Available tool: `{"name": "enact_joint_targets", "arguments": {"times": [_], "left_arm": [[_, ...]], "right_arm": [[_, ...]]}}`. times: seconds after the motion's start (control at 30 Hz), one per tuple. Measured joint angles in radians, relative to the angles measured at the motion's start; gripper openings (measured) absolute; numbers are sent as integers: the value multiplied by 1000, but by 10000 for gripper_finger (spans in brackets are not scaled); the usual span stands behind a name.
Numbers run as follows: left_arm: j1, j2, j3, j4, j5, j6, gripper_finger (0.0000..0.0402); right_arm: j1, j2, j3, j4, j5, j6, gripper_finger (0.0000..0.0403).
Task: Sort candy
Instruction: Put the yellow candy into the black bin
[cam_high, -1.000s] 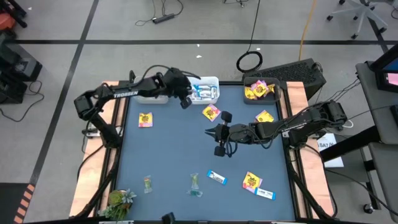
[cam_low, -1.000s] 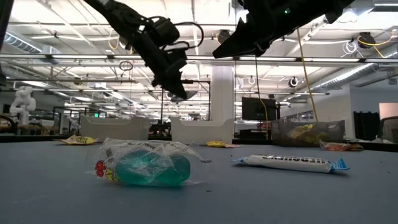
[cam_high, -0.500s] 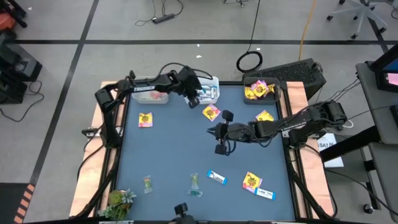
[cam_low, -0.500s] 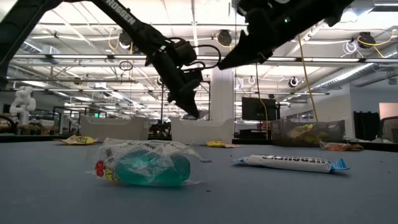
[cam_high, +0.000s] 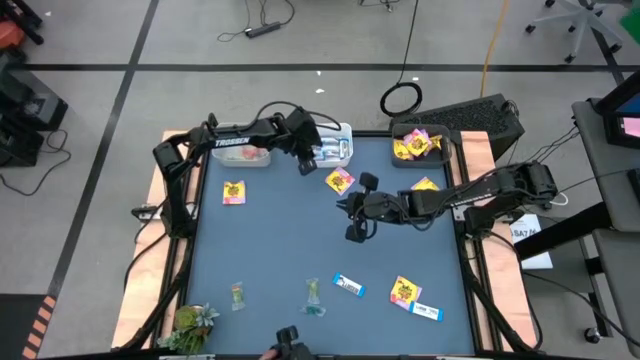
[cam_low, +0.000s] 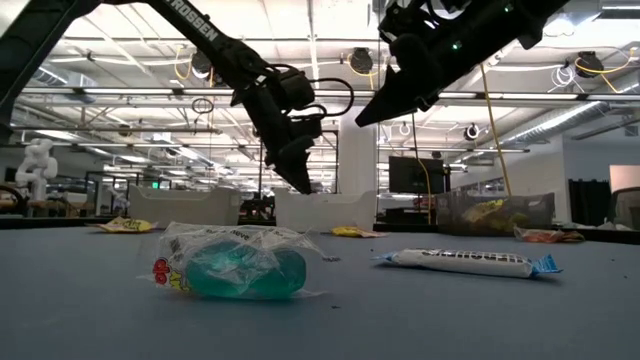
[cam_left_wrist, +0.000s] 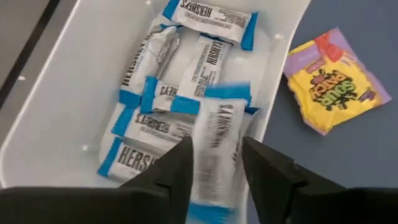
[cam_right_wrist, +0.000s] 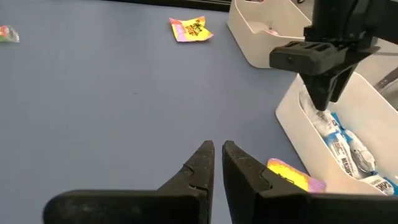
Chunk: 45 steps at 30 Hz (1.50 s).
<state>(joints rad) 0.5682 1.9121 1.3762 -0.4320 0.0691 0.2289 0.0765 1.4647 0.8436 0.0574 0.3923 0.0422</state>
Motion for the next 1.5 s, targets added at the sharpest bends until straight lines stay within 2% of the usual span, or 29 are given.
{"name": "enact_joint_targets", "arguments": {"times": [0.1,0.2,0.27,0.37,0.53,0.73,0.87,1.03,1.1,1.23,1.37,1.5], "left_arm": [[0,0,0,-1,-4,34,165],[0,0,0,-4,-6,68,164],[-6,-9,-2,-4,-1,76,147],[-29,-49,-35,56,6,96,100],[-74,-148,-176,245,6,90,13],[-151,-293,-399,488,6,35,19],[-215,-376,-559,684,3,15,19],[-295,-447,-745,936,-40,-3,19],[-313,-466,-809,1041,-78,-18,19],[-338,-489,-918,1190,-93,-40,19],[-346,-492,-980,1273,-96,-40,19],[-346,-491,-992,1271,-97,-41,19]], "right_arm": [[-5,0,0,0,0,0,24],[-6,0,0,-4,0,0,24],[-6,0,0,-14,-1,5,24],[-1,0,-1,-42,0,31,23],[29,0,-50,-19,2,73,4],[75,0,-125,-16,6,207,1],[90,20,-178,65,64,312,5],[42,91,-197,120,101,349,48],[0,121,-198,159,133,355,78],[-107,163,-197,231,127,327,145],[-215,216,-195,319,38,282,201],[-288,296,-155,351,-61,244,230]]}}
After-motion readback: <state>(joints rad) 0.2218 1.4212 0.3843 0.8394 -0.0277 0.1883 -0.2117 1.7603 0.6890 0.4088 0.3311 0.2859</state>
